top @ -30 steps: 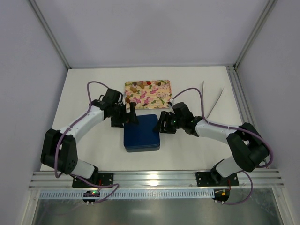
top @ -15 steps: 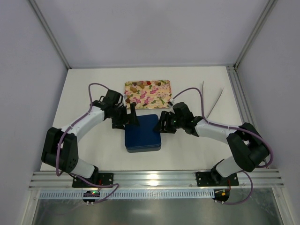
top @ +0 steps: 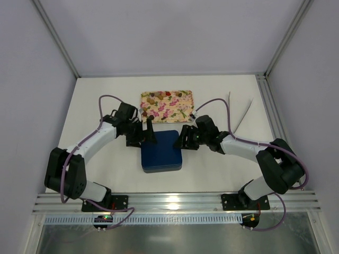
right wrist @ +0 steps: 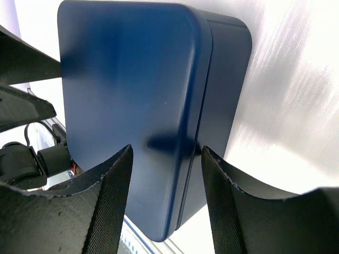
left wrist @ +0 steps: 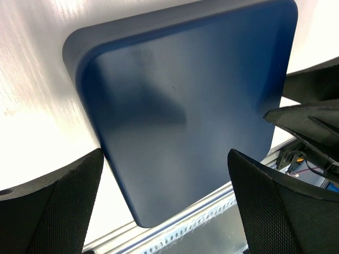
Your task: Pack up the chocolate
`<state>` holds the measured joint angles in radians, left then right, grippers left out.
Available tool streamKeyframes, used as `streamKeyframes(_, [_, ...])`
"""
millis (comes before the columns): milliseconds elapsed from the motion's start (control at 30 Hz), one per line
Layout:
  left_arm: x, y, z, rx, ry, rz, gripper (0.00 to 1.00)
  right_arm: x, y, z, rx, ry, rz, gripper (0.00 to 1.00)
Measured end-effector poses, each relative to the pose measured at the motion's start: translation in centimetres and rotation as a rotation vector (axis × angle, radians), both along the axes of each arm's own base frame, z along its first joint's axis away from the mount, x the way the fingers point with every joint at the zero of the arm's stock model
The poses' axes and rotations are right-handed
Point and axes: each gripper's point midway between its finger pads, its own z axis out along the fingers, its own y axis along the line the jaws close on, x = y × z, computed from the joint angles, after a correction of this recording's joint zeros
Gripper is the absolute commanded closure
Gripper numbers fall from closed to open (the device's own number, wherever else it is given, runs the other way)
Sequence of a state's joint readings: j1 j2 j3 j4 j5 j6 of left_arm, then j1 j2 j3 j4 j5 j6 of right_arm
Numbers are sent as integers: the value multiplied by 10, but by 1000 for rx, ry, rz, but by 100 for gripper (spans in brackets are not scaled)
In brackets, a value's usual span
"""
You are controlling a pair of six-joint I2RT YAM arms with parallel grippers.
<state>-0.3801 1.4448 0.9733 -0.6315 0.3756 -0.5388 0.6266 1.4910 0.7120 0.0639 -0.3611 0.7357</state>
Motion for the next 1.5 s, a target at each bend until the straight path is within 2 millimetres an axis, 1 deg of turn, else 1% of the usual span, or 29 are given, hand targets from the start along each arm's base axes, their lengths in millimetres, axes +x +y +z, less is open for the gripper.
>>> streamKeyframes(33, [-1,0,1,0,-2,-4,4,0,0,0,1,-2,0,44])
streamKeyframes(67, [-2,0,2,2,-2,-6,4,0,0,0,1,-3,0,47])
streamKeyframes(333, [-13,1,-2,44,11,-40,5,0,1,0,-6,-8,0,47])
streamKeyframes(700, [-17,26,-16,189,32,28,12,-5,2,-3,-19,-13,21,43])
streamKeyframes(767, [-21,29,-21,199,44,46,15,-5,2,-3,-21,-14,22,43])
streamKeyframes(833, [-28,31,-28,197,68,67,18,-5,1,-4,-23,-13,23,42])
streamKeyframes(900, [-32,29,-29,175,75,87,20,-6,1,-5,-25,-11,23,42])
streamKeyframes(933, [-33,29,-30,166,74,103,24,-7,1,-6,-26,-9,24,43])
streamKeyframes(1067, [-36,23,-32,106,75,155,30,-12,-1,-11,-30,3,27,41])
streamKeyframes(1200, [-35,13,-34,39,87,188,36,-15,-1,-12,-20,-1,35,39])
streamKeyframes(1233, [-34,10,-35,24,90,192,39,-16,-1,-13,-18,0,36,39])
streamKeyframes(1367, [-32,5,-38,-10,114,213,43,-14,-3,-14,-18,-11,26,39])
streamKeyframes(1467, [-31,3,-41,-26,128,223,48,-12,-4,-14,-19,-22,15,39])
streamKeyframes(1500, [-31,2,-42,-31,132,225,51,-11,-5,-14,-19,-27,10,39])
